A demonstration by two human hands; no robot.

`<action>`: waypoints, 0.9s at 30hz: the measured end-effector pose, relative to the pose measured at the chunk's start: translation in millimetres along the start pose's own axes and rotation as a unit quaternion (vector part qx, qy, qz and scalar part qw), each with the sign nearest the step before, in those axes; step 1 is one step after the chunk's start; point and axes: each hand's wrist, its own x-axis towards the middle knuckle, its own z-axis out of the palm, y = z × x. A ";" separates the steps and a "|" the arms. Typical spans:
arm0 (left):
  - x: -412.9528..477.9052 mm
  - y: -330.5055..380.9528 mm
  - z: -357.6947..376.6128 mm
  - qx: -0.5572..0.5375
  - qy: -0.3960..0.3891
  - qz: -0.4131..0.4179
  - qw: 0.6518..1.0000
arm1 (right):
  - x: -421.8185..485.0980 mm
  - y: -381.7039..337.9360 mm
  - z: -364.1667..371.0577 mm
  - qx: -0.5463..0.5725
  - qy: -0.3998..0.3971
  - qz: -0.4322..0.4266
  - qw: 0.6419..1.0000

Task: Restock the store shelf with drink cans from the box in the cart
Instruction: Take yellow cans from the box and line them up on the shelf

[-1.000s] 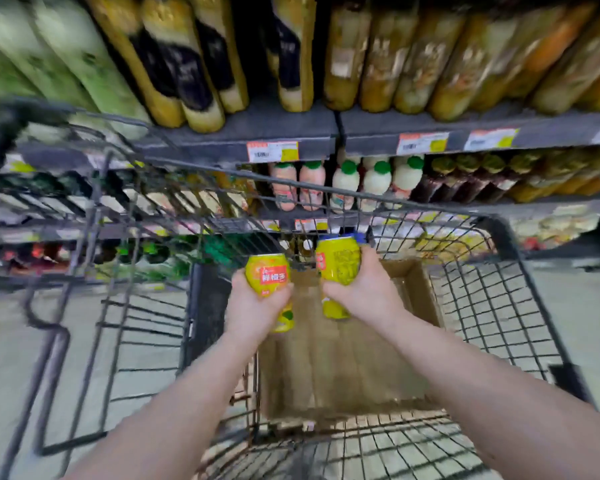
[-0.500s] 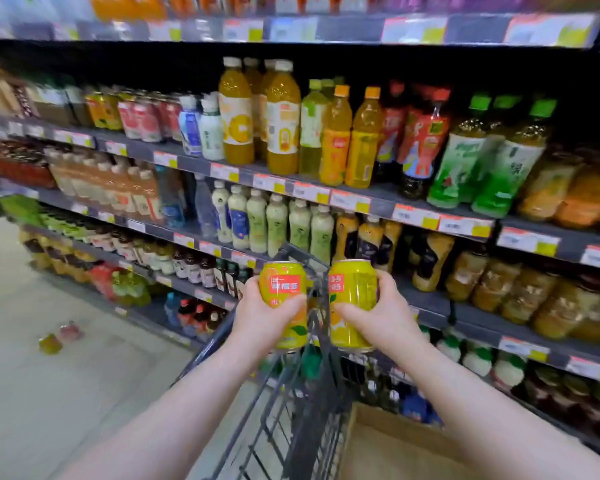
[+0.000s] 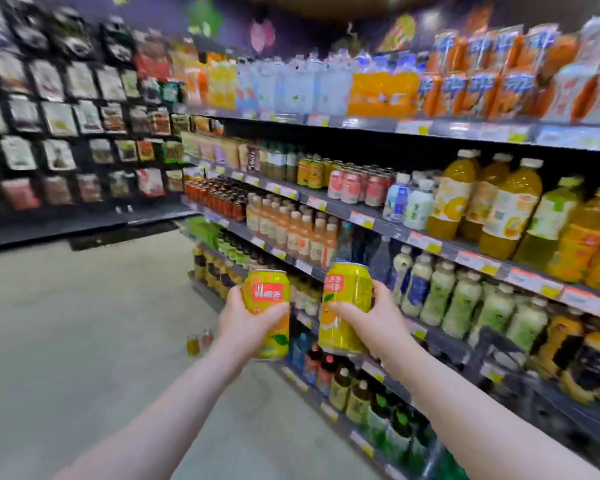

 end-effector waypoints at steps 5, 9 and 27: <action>48.2 -16.2 -83.7 -0.015 0.028 -0.009 0.999 | 20.9 -31.0 91.2 0.008 -0.049 -0.001 0.999; 87.9 -33.8 -106.1 -0.032 0.036 -0.013 0.999 | 50.3 -42.2 129.5 -0.013 -0.072 -0.003 0.997; 417.3 -32.2 6.6 -0.015 -0.027 -0.023 0.999 | 390.6 -31.1 161.9 -0.052 -0.039 -0.012 0.998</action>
